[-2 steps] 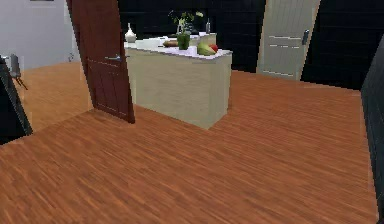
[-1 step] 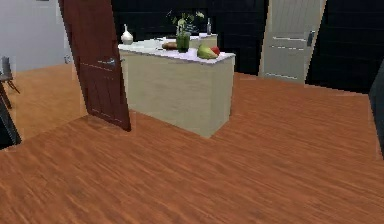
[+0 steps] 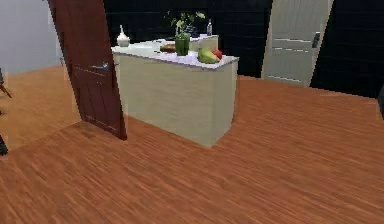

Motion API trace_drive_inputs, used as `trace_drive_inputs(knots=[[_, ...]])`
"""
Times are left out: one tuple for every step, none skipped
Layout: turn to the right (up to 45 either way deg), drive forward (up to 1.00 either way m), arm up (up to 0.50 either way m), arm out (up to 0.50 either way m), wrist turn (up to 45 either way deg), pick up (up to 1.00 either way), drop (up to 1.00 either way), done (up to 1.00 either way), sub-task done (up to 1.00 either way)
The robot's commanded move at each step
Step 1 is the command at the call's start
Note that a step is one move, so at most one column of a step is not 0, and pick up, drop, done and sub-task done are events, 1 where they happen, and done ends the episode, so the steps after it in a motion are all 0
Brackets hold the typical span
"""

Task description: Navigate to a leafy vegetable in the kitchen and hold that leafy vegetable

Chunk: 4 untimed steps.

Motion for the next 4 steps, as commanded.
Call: trace_drive_inputs(knots=[[18.0,0.0,0.0,0.0,0.0,0.0,0.0,0.0,0.0],[0.0,1.0,0.0,0.0,0.0,0.0,0.0,0.0,0.0],[9.0,0.0,0.0,0.0,0.0,0.0,0.0,0.0,0.0],[0.0,0.25,0.0,0.0,0.0,0.0,0.0,0.0,0.0]])
